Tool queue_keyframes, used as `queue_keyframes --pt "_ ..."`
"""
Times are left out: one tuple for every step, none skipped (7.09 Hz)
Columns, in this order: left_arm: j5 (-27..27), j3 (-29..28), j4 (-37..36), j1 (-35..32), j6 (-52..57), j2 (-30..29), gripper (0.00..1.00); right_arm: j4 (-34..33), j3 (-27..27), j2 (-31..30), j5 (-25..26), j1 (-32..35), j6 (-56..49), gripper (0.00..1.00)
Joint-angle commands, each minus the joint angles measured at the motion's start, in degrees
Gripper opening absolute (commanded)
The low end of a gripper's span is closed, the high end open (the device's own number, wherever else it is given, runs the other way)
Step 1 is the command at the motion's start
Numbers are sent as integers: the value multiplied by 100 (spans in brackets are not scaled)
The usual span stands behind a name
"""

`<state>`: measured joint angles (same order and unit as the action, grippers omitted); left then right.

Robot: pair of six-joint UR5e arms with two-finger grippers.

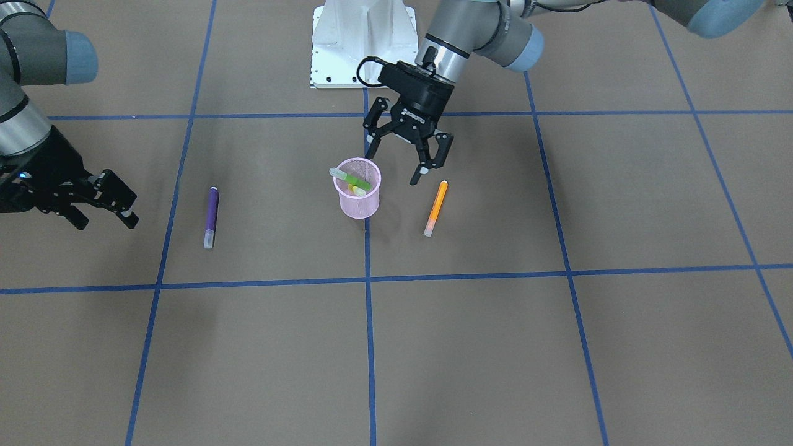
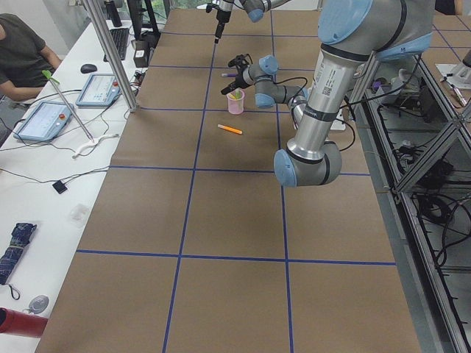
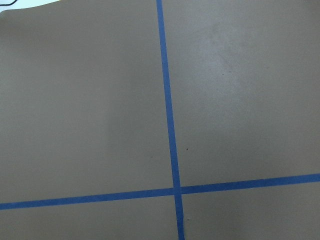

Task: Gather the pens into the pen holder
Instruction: 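Grasp the purple marker with the right gripper while the left gripper withdraws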

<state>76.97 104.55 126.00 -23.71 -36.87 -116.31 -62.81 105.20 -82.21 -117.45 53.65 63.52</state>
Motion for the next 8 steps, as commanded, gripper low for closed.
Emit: queue_keyframes --pt "895 136 -258 -519 -626 677 100 146 -157 -49 30 -363 143 99" --pt "1334 84 -356 -808 -1028 732 100 103 -271 81 47 -826 108 97" --pt "1939 22 -487 -1168 -1145 793 100 67 -568 361 47 -1204 90 90" --pt "2337 -57 -558 -1363 -1164 829 100 -237 -675 485 12 -1339 55 84" --pt "2358 -101 -568 -1382 -1182 820 100 -1050 -668 869 -127 -1323 -41 81" --pt "2358 -119 -568 -1374 -1182 820 100 -1493 -650 1004 -207 -1296 -399 81" --pt "2358 -136 -576 -1374 -1199 829 100 -1593 -728 1031 -295 -1235 -776 80" --pt "2358 -137 -568 -1356 -1382 829 100 -1577 -825 1049 -339 -1156 -989 72"
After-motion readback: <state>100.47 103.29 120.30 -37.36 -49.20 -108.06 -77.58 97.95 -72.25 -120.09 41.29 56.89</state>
